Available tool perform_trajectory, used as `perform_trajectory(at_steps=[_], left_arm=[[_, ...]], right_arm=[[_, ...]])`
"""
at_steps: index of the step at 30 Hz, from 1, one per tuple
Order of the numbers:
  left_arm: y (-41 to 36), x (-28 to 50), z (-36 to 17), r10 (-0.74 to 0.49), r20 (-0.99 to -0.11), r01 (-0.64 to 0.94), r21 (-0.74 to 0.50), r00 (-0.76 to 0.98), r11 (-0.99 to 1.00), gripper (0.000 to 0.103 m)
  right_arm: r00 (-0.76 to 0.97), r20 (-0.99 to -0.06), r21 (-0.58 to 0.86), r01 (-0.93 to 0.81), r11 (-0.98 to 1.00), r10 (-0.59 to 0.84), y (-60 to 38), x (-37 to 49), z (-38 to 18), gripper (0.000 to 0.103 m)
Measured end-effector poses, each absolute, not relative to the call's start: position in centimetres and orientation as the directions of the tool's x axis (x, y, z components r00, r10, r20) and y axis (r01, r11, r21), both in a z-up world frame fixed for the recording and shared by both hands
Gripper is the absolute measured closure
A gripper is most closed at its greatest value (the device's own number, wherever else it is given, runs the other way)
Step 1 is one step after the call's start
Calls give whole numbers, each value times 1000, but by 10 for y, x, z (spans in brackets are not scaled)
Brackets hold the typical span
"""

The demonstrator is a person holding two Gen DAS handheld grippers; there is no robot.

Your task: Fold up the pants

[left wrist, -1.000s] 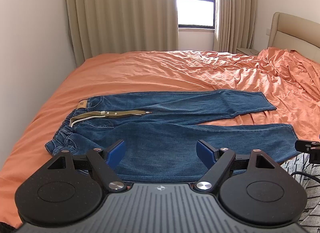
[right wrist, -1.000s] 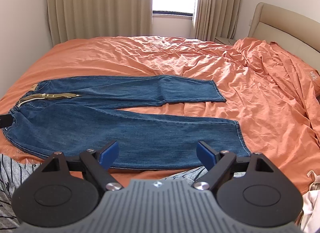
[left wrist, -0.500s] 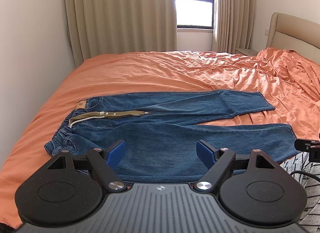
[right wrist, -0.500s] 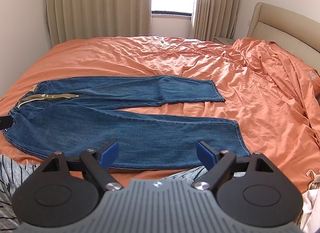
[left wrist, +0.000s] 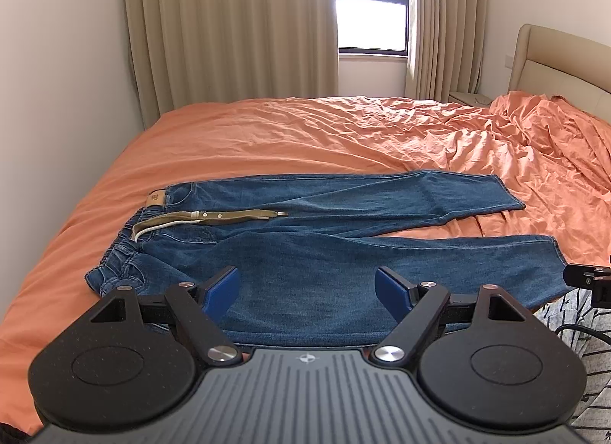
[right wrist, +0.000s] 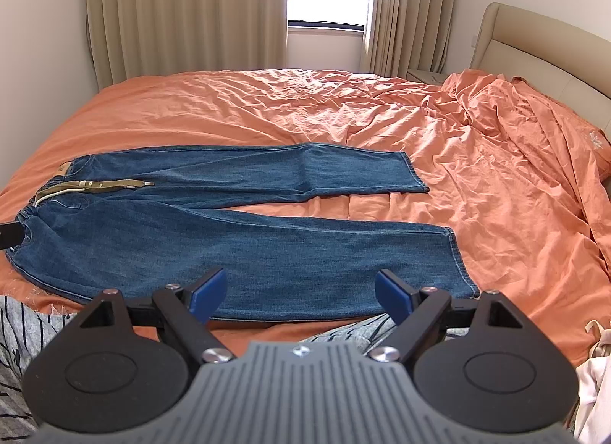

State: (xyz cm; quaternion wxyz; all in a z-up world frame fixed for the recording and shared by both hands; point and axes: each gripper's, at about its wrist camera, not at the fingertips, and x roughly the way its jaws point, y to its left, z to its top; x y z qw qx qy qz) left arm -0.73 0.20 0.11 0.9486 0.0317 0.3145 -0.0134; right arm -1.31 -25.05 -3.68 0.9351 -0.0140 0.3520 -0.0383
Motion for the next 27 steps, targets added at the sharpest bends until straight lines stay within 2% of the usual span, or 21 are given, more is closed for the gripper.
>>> perform_trajectory(at_steps=[8,13,19,20,21,23,25,27], left_arm=[[7,-7,1,-7,-601,51,56,799,997,9],[35,2,3,-20,-607,50,33,794,998,9],[92,29,3,-36,-609,38,-10,792,999,23],[103,36,2,-40,-613,39,-15,789,999,26],[116,44,0,-47,-620,39,-25,783,999,35],[139,62,-5,-61,-641,40,-47,766,998,41],[165,80,-14,-66,-651,34,-62,756,997,41],[192,101,-25,-64,-651,38,-54,756,998,41]], right_arm=[[743,-665,-52,53,997,-74,-251,-10,-41,22],[780,-626,16,16,1000,-2,-265,-6,-45,22],[770,-631,135,-5,991,90,-295,34,-67,22],[767,-635,139,-7,990,94,-297,42,-72,22],[765,-636,139,-16,990,102,-299,50,-78,23],[759,-643,133,-22,991,103,-301,70,-89,35],[747,-655,136,-30,990,113,-302,90,-102,51],[732,-671,143,-25,989,115,-303,112,-114,59]])
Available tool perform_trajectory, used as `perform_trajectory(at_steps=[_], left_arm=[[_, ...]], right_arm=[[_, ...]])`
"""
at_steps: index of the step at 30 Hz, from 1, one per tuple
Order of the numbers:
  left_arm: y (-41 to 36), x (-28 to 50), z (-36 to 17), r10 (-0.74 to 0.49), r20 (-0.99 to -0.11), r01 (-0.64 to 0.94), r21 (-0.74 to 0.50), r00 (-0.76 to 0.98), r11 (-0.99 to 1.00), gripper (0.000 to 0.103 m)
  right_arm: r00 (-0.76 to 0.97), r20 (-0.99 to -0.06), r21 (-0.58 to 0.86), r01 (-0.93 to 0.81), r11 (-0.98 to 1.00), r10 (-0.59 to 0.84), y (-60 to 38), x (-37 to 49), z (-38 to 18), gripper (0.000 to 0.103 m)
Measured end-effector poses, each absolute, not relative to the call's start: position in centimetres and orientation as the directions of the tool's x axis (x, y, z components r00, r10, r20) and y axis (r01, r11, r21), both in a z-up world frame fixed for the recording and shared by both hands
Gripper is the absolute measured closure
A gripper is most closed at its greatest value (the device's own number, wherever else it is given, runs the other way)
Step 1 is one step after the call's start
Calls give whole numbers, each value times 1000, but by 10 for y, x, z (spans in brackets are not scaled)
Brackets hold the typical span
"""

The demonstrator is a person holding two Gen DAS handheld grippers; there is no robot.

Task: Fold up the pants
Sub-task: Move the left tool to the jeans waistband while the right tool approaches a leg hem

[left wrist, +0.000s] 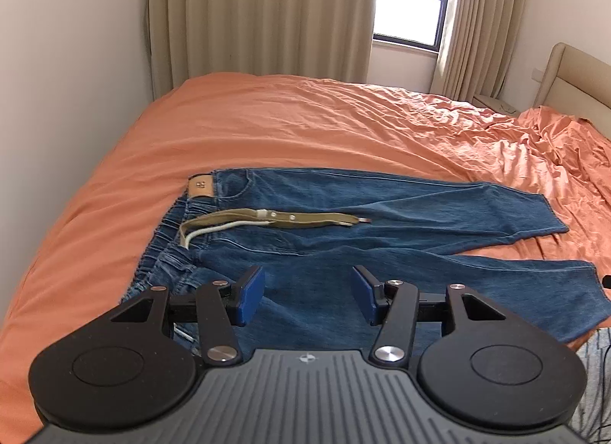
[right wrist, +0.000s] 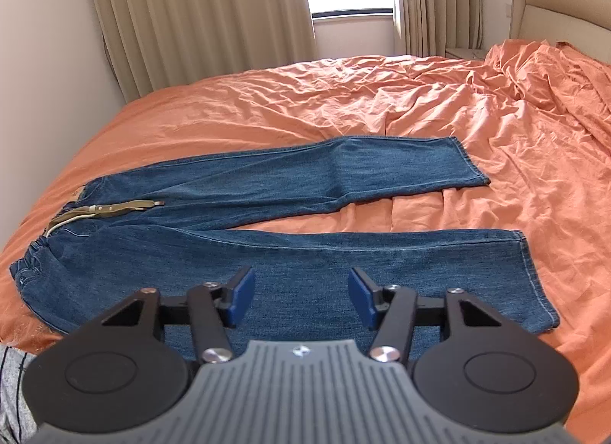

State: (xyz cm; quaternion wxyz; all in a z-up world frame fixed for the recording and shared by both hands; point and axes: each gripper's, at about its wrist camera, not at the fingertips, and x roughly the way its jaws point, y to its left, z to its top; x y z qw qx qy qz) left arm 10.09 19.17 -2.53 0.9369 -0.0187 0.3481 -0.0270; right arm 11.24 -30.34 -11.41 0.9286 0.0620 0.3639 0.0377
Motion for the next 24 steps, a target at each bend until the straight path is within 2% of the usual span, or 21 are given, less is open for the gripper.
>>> perform_trajectory(at_steps=[4,8,14,17,20,21,24], left_arm=[[244,149,-53,-99,-676,27,-116,730,993,40],[289,198,-85,-72,-703,-45,-146,708,988,17],[354,267,-152,-125,-761,-113,-252,636,961,17],[381,286,-183,-236,-750,-115,-383,618,916,24],[396,298,-197,-340,-699,-69,-486,630,871,30],[399,300,-198,-369,-678,-46,-511,635,859,39],[409,310,-201,-442,-630,-19,-587,639,809,51]], right_arm=[[702,-705,165,26,986,100,-308,155,-139,59],[669,-739,178,89,980,73,-308,188,-161,59],[603,-797,147,151,977,27,-300,219,-192,59],[569,-822,114,194,974,-17,-299,231,-204,59],[536,-842,79,241,967,-65,-301,241,-213,59],[529,-845,65,250,966,-80,-301,244,-215,59],[509,-853,25,261,965,-115,-299,252,-221,59]])
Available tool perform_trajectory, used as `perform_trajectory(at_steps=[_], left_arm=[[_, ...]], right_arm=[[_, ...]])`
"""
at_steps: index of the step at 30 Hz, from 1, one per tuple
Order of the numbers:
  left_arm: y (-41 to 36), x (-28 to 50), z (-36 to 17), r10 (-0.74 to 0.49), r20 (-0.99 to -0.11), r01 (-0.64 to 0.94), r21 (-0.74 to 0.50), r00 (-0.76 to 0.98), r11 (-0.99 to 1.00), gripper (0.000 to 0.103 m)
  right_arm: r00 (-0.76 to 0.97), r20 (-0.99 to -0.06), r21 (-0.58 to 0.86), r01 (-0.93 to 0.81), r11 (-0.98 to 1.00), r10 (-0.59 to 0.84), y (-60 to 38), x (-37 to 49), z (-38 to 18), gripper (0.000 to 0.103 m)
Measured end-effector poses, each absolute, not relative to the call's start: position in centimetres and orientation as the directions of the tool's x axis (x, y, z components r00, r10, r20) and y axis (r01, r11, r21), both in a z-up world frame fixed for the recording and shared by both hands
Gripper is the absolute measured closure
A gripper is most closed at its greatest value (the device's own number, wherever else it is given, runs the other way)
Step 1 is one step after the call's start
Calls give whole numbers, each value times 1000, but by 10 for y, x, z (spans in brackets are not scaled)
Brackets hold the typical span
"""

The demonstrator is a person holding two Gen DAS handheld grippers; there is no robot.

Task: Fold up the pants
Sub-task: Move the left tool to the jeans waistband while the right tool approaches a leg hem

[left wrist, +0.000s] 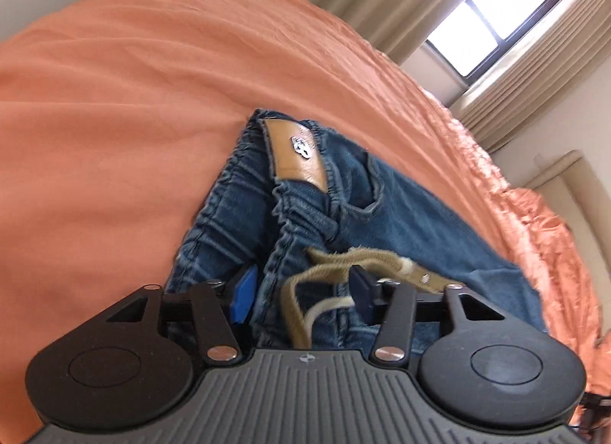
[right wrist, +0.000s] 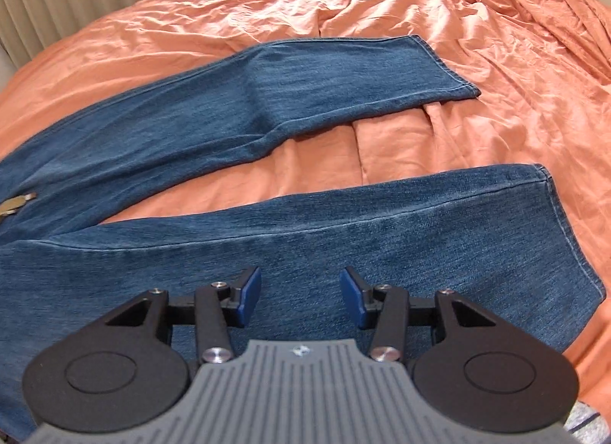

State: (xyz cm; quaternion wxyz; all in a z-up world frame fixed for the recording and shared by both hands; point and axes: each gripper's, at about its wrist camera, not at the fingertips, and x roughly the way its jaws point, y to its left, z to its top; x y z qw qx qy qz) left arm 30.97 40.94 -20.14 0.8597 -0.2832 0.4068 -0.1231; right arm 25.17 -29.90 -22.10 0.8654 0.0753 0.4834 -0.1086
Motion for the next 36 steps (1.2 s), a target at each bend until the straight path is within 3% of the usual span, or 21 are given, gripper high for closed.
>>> perform_trajectory(at_steps=[1,2,5,7,9,13,14,16,19,23,25,26,28,29,30,36], left_arm=[[411,314,-202,-468,-616,-10,-611,634,791,55],[410,315,-202,-491,-606,1,-629,625,777,68],[402,315,-194,-505,-596,46,-617,624,786,70],[394,317,-187,-428,-635,12,-551,643,835,91],[380,313,-170,-284,-677,-48,-428,679,903,92],[348,283,-116,-72,-611,-72,-208,788,975,94],[347,282,-110,-21,-609,-98,-161,793,982,100],[352,290,-115,164,-618,-208,0,769,978,100],[376,303,-144,132,-707,-252,-67,695,965,100],[372,289,-143,94,-711,-241,-109,697,964,99],[366,282,-134,115,-720,-238,-71,684,969,94],[365,279,-130,130,-726,-240,-50,675,970,85],[359,270,-119,156,-740,-231,1,654,973,57],[357,265,-115,161,-747,-220,20,645,975,28],[355,259,-112,171,-747,-213,40,642,976,17],[329,211,-93,154,-767,-107,111,622,988,18]], right_arm=[[503,-856,17,260,965,-121,-298,254,-223,59],[498,-858,9,257,966,-124,-296,256,-225,59],[485,-862,-21,255,967,-146,-292,258,-229,59],[485,-861,-24,262,965,-153,-292,257,-228,59],[485,-858,-35,271,962,-168,-293,255,-226,59],[495,-844,-62,290,955,-206,-301,248,-217,59],[497,-841,-64,296,953,-211,-304,245,-215,59],[499,-840,-55,308,950,-211,-310,242,-213,59],[495,-846,-28,334,942,-201,-319,236,-212,59],[502,-849,6,323,946,-166,-327,228,-205,57],[504,-849,3,306,952,-159,-329,225,-202,53],[502,-850,-2,300,954,-160,-331,224,-200,51],[501,-852,-3,284,959,-151,-335,222,-197,49],[498,-855,-1,274,962,-142,-337,221,-196,48],[495,-859,-1,263,965,-135,-338,221,-194,47],[445,-891,-47,116,992,-94,-329,219,-177,43]])
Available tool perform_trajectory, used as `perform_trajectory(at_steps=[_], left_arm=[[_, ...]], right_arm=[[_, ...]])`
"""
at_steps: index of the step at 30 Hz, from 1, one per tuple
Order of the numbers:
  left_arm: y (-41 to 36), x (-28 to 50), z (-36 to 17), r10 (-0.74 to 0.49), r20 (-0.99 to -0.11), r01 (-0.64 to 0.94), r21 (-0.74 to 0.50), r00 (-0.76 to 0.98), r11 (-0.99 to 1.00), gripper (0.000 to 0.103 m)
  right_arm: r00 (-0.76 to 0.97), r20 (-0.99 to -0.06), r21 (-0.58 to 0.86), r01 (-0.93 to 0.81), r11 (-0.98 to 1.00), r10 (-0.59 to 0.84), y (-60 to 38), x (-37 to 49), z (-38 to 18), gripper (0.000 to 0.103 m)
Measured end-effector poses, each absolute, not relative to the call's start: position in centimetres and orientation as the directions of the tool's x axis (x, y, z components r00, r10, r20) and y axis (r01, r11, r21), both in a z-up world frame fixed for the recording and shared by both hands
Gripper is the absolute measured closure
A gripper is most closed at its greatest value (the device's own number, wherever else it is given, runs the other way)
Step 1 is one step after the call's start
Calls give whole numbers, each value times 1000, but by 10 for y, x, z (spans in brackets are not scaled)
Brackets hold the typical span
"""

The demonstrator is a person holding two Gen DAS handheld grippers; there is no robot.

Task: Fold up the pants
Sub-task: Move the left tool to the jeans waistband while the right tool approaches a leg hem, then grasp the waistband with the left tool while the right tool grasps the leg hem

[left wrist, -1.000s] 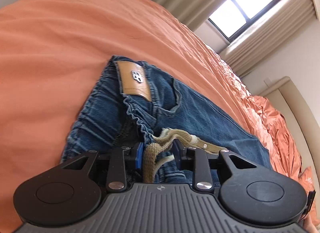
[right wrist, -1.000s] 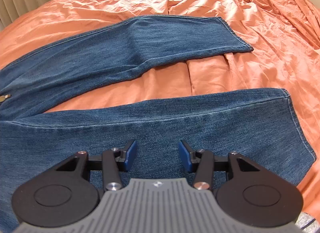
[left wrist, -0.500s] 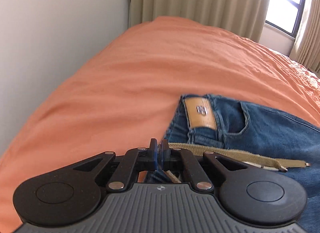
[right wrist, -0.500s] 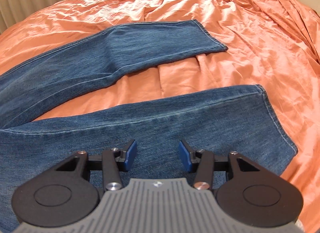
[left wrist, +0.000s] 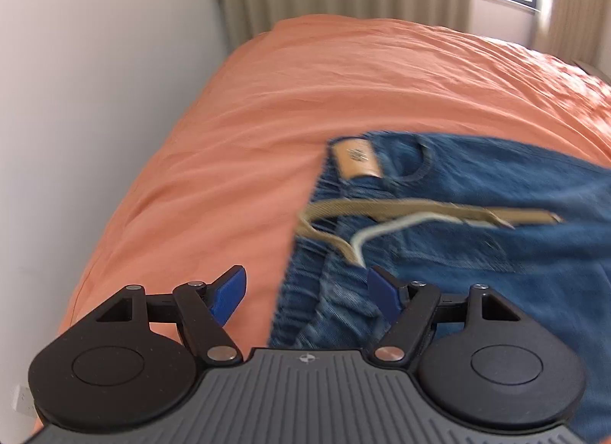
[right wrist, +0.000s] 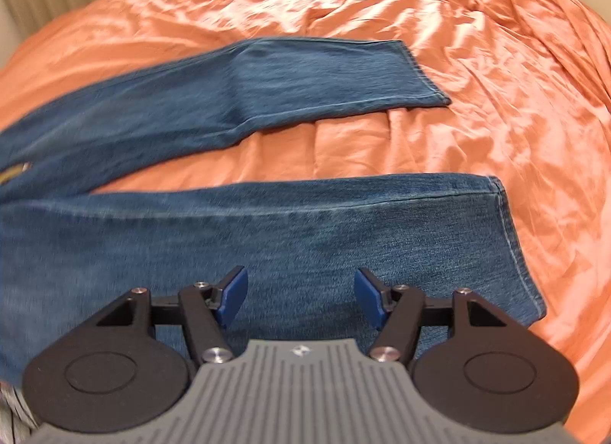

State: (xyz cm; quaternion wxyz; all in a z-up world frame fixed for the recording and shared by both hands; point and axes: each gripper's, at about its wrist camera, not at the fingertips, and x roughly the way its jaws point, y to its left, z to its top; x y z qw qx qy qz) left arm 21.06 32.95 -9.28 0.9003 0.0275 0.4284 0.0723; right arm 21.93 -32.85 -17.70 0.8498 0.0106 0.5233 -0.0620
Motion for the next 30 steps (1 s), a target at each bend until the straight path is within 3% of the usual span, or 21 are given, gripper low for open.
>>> perform_trajectory(at_steps=[4,10,13,18,24,30], left_arm=[[288,169,-93,140,-773,68,231,619,971,19],[232,116,-117,201,-763,209,402,614,891,26],[223,98,-121,216,-767,170,388,604,906,26],[196,79,-150,273,-797,325,496,539,806,26],[174,80,-176,320,-749,471,629,580,619,24],[170,88,-211,277,-731,617,678,623,399,24]], right_arm=[[425,-903,-84,-18,996,-69,-324,208,-157,39],[363,-930,-73,-29,997,-58,-342,209,-127,40],[258,-963,-101,-75,992,-78,-335,227,-130,40],[200,-971,-171,-202,964,-131,-324,248,-154,43],[181,-982,-72,-53,996,-62,-363,238,-159,55],[296,-955,-30,-36,999,-18,-389,193,-88,56]])
